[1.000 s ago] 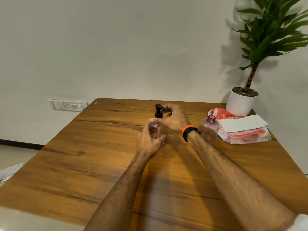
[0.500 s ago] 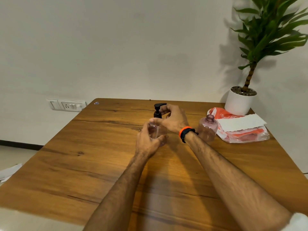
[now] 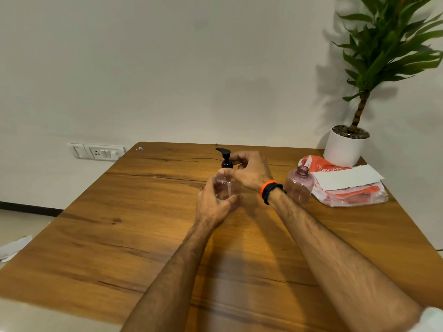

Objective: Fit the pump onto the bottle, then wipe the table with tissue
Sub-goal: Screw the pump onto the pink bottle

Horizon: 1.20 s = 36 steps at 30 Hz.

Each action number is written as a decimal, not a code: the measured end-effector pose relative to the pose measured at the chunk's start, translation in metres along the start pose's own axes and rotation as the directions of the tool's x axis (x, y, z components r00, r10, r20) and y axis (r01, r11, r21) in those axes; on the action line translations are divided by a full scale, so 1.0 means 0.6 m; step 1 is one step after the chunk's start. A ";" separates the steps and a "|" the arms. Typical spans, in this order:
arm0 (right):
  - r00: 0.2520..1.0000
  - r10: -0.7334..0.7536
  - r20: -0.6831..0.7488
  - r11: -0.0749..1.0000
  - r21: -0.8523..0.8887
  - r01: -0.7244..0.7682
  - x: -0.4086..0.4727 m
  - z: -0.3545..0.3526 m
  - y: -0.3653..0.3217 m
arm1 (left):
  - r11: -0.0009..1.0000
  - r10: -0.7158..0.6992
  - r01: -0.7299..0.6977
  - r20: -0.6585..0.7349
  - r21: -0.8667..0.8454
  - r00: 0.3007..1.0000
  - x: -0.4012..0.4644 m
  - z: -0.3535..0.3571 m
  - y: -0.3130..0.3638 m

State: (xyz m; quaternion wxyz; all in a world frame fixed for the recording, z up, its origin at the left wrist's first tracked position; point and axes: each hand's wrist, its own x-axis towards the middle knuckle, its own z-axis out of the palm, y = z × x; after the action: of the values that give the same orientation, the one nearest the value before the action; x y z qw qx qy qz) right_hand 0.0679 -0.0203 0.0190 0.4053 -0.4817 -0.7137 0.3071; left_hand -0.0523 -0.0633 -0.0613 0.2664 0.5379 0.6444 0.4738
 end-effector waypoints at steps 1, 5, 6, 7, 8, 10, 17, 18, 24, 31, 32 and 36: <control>1.000 -0.004 0.028 1.000 0.022 0.003 0.001 -0.002 0.000 | 1.000 -0.002 0.002 0.000 -0.001 1.000 0.000 0.000 -0.001; 0.996 -0.014 0.083 0.997 0.076 0.007 0.004 -0.010 -0.004 | 1.000 0.003 -0.003 -0.001 -0.006 1.000 -0.002 -0.003 0.002; 0.997 -0.020 0.071 0.995 0.103 0.013 0.004 -0.012 -0.007 | 1.000 0.006 -0.006 0.003 -0.013 1.000 -0.003 -0.004 0.003; 0.998 -0.031 0.050 0.990 0.141 0.024 0.003 -0.015 -0.011 | 1.000 0.013 -0.012 0.005 -0.016 1.000 -0.004 -0.005 0.004; 0.999 -0.043 0.019 0.984 0.174 0.039 0.003 -0.018 -0.016 | 1.000 0.018 -0.018 0.003 -0.015 1.000 -0.005 -0.006 0.005; 0.997 -0.056 -0.057 0.975 0.214 0.067 0.004 -0.024 -0.025 | 1.000 0.020 -0.020 0.002 -0.009 1.000 -0.007 -0.006 0.007; 0.997 -0.052 -0.054 0.990 0.125 0.059 0.005 -0.035 -0.032 | 1.000 0.007 -0.007 0.005 0.002 1.000 -0.009 -0.008 0.014; 0.995 -0.052 -0.083 0.988 0.140 0.063 0.004 -0.036 -0.031 | 1.000 0.000 0.000 0.009 0.001 1.000 -0.009 -0.008 0.014; 0.996 -0.057 -0.064 0.990 0.127 0.065 -0.002 -0.036 -0.034 | 1.000 -0.017 0.017 0.014 0.020 1.000 -0.013 -0.009 0.021; 0.982 -0.091 -0.166 0.981 0.154 0.117 -0.003 -0.058 -0.060 | 0.998 -0.049 0.050 0.041 -0.026 0.998 -0.021 -0.014 0.032; 0.979 -0.104 -0.177 0.979 0.153 0.132 -0.004 -0.064 -0.064 | 0.997 -0.060 0.062 0.042 -0.037 0.997 -0.022 -0.015 0.035; 0.962 -0.150 -0.228 0.973 0.140 0.185 -0.010 -0.094 -0.082 | 0.994 -0.086 0.089 0.056 -0.068 0.995 -0.027 -0.020 0.050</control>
State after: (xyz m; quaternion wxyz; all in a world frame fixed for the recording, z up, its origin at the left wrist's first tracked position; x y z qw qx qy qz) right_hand 0.0967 -0.0402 0.0851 0.5422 -0.4156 -0.6770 0.2738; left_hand -0.0445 -0.0834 -0.0321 0.3225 0.5119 0.6431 0.4695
